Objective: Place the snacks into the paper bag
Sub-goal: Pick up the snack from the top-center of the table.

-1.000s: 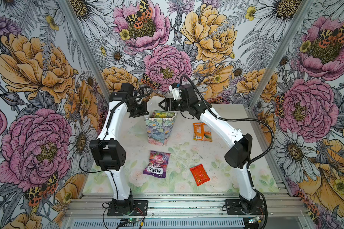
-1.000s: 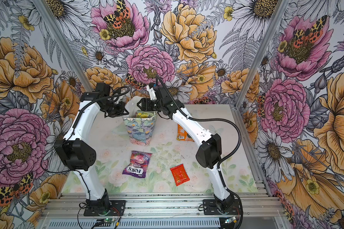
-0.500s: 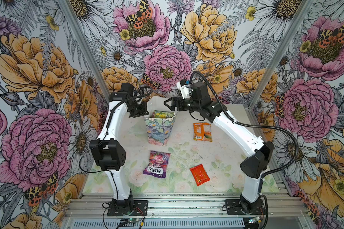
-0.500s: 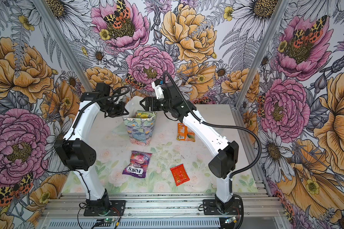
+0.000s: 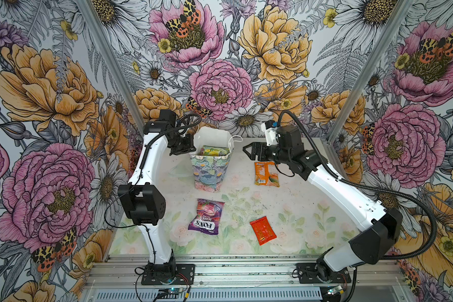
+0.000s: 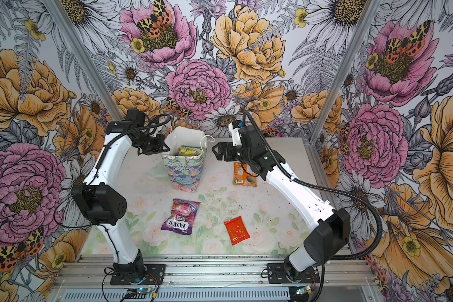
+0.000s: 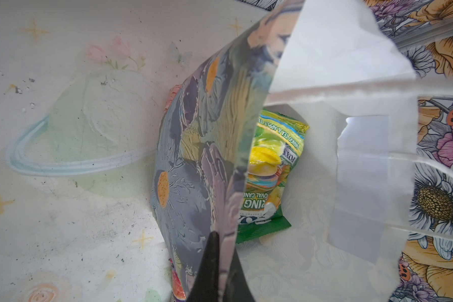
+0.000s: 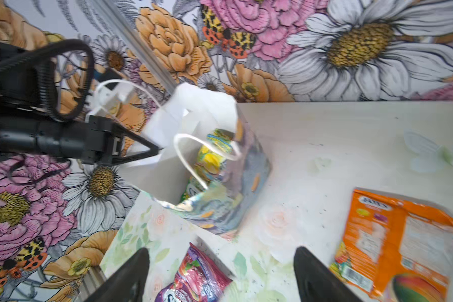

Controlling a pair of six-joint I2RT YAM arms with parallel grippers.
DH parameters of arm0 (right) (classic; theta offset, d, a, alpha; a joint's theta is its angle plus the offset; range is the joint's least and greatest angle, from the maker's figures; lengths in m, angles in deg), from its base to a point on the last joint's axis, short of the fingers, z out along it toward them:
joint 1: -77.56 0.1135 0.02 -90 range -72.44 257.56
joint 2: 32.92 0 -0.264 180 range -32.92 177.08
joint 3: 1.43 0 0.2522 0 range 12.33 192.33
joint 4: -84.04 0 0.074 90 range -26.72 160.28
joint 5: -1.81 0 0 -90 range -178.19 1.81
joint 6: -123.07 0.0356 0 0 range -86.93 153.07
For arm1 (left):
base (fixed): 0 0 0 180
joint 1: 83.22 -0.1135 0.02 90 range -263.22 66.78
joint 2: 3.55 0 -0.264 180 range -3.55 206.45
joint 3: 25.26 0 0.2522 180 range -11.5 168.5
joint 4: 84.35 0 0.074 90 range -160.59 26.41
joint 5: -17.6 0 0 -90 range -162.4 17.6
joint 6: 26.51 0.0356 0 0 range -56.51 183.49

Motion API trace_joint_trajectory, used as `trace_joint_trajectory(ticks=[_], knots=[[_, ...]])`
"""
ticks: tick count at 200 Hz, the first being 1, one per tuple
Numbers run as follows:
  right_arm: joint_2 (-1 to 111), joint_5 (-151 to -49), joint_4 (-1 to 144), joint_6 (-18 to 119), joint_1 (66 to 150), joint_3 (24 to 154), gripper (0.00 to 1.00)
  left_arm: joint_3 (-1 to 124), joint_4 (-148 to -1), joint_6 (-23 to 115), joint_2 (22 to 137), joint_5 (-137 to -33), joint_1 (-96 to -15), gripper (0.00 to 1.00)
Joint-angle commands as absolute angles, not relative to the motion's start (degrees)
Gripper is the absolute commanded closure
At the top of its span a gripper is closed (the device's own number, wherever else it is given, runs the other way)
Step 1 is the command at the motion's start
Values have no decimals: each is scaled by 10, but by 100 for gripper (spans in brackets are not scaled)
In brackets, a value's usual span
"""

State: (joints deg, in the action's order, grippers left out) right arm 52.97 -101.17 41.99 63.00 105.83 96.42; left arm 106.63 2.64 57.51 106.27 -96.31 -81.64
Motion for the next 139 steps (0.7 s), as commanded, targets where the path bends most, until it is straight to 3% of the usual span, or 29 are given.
trace_joint_trajectory(ticks=[1,60,139], knots=[[514,-986,429,637,1026,903,13,1065,12,574,1039,-983,-824,100],[561,-1009,451,629,942,807,16,1064,11,574,1039,-982,-824,100],[689,-1026,499,622,880,809,20,1063,12,575,1039,-983,-823,100]])
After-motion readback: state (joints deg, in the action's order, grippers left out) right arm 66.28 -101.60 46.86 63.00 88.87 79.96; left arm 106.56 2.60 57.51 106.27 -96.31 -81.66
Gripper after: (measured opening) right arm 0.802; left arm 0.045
